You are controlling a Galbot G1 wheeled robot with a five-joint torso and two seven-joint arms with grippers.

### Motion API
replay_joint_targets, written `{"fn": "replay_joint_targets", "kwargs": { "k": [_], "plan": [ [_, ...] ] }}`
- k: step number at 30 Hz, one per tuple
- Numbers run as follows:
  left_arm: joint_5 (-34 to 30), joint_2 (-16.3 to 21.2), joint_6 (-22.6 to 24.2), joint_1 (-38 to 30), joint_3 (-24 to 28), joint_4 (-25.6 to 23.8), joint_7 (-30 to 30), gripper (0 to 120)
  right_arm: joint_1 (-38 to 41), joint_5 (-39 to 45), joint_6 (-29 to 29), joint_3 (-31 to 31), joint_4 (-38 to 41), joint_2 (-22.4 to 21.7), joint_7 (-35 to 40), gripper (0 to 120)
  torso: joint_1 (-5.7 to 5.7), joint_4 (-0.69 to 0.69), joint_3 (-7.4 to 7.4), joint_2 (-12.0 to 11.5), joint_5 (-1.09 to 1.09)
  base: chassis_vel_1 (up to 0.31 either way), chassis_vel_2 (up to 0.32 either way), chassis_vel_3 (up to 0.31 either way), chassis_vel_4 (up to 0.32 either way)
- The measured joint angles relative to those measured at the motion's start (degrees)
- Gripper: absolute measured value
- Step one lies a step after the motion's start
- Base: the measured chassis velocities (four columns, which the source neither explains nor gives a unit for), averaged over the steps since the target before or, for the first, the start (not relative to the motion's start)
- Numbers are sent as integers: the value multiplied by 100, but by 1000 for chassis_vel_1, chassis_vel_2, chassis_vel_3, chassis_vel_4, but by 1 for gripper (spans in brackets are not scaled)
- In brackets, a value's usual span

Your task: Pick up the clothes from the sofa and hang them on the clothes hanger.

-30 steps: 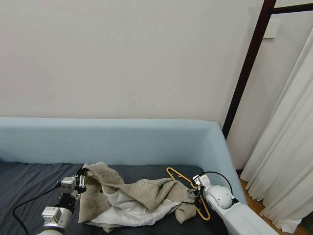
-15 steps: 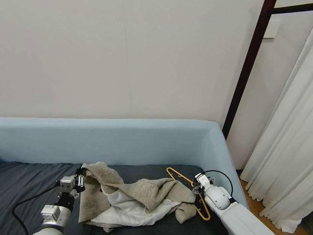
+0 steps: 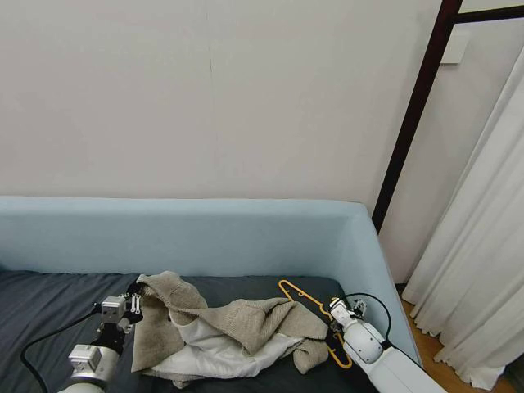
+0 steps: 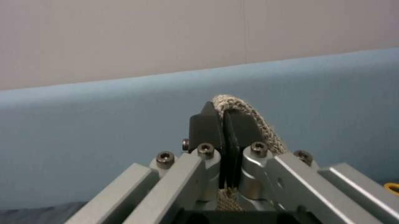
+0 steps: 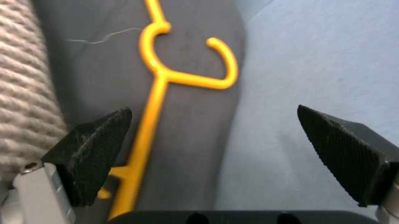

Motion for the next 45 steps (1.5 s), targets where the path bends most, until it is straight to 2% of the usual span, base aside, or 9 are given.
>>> {"fn": "replay_joint_targets", "kwargs": {
  "k": [13, 14, 19, 24, 25, 30, 31, 34, 45],
  "plan": [
    [34, -11, -30, 48, -35, -26, -45, 0, -20, 826, -231, 95, -204, 174, -170, 98, 0, -1, 0, 0, 0, 0, 0, 0, 0],
    [43, -12, -35, 49, -34, -26, -62, 0, -6, 908, -233, 138, -268, 189, -230, 93, 0, -1, 0, 0, 0, 0, 0, 0, 0],
    [45, -9, -35, 47, -31, -27, -84, 0, 44, 1050, -223, 213, -382, 226, -271, 83, 0, 0, 0, 0, 0, 0, 0, 0, 0],
    [46, 0, -36, 25, 8, -4, -92, 0, 168, 1186, -219, 345, -657, 328, -382, 59, 0, 0, 0, 0, 0, 0, 0, 0, 0],
    [46, 0, -36, 25, 8, -4, -92, 0, 168, 1186, -219, 345, -657, 328, -382, 59, 0, 0, 0, 0, 0, 0, 0, 0, 0],
    [42, 20, -36, -3, 34, 31, -92, 0, 280, 1167, -249, 468, -954, 423, -493, 37, 0, 1, 0, 0, 1, 0, 0, 0, 0],
    [42, 20, -36, -3, 34, 31, -92, 0, 280, 1167, -249, 468, -954, 423, -493, 37, 0, 1, 0, 0, 1, 0, 0, 0, 0],
    [37, 29, -31, -17, 50, 49, -92, 0, 318, 1120, -278, 523, -1065, 446, -528, 25, 0, 1, 0, 0, 0, 0, 0, 0, 0],
    [33, 26, -17, -29, 73, 52, -88, 0, 349, 989, -329, 649, -1218, 500, -655, 23, 0, 0, -1, 0, 0, 0, 0, 0, 0]
  ]
}}
